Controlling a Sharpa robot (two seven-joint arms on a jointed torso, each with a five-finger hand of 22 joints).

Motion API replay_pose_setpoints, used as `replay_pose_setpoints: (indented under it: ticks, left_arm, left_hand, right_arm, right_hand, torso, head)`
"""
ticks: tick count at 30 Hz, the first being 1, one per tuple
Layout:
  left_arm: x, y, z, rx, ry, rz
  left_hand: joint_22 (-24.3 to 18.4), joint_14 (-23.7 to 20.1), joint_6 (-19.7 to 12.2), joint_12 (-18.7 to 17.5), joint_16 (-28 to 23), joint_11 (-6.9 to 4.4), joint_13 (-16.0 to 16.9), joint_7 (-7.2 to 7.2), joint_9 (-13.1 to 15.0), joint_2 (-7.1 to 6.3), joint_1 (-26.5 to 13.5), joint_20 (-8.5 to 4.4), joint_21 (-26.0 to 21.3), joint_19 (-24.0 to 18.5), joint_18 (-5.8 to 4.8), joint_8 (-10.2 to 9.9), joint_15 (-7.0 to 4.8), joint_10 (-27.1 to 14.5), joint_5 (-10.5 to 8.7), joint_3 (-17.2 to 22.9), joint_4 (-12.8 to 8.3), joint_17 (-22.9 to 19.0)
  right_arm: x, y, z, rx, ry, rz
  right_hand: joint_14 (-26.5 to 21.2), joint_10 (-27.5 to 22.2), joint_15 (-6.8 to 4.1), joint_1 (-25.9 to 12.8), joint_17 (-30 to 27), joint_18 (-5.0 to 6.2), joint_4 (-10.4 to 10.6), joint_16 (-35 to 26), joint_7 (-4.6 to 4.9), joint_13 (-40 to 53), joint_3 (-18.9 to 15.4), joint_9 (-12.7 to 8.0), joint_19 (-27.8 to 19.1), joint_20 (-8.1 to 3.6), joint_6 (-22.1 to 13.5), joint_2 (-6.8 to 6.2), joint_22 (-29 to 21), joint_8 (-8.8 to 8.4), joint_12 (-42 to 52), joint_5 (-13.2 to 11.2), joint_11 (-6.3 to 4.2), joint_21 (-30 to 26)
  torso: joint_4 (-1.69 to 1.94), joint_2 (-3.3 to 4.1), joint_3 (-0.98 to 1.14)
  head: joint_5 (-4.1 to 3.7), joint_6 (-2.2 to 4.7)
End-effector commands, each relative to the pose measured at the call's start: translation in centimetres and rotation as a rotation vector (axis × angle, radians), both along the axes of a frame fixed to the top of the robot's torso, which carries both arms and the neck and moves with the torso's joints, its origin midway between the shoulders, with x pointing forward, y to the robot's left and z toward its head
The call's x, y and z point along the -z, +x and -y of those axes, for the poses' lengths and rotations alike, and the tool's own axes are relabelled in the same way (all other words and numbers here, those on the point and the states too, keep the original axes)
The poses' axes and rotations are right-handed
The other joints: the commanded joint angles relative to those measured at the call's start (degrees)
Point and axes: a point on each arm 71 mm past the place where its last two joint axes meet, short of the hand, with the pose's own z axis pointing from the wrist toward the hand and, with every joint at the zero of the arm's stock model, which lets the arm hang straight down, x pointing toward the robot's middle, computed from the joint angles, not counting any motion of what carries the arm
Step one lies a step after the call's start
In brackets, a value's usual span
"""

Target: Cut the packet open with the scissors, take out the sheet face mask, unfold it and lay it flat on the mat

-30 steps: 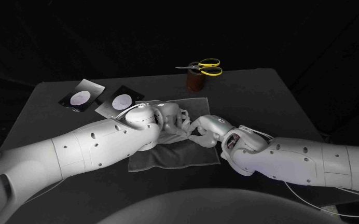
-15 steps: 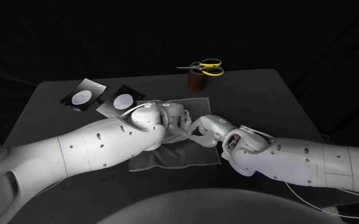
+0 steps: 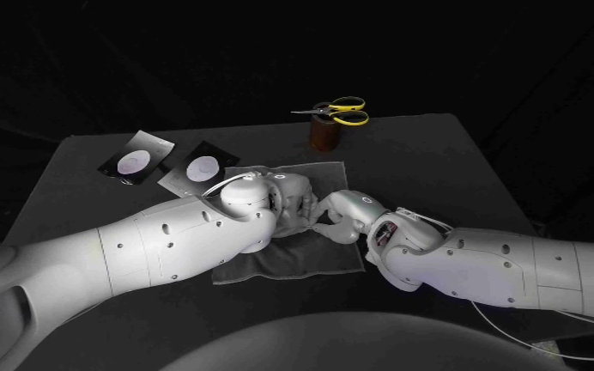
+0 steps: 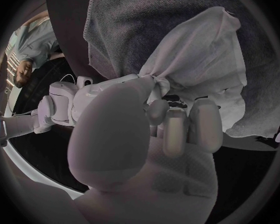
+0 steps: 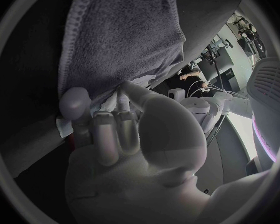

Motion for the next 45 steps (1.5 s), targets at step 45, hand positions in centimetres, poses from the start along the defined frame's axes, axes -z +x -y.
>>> replay_pose_setpoints:
  ticks: [45]
  left_arm:
    - [-0.8,0.6,-3.4,-0.087,-0.107,-0.003]
  left_hand:
    - [3.3,3.8,-3.5,-0.9,0.1,0.88,-1.2,0.66,4.2,0.57,-10.4,0.83,0.0,0.0,-0.79,4.2,0.78,-0.1,0.68,14.4,-12.2,5.9]
  right_arm:
    - [2.0,-0.8,0.8,0.004,-0.089,-0.107]
  right_hand:
    - [6.0,6.1,-0.25,-0.1,15.1,1.19,-0.1,0.2,0.57,14.1,-0.5,-0.1,-0.4,-0.16,0.5,-0.15,0.0,-0.26,0.4,-0.2,-0.16,-0.2]
  torso:
    - [0.09,-0.04,-0.04]
  head:
    - [-0.51,0.0]
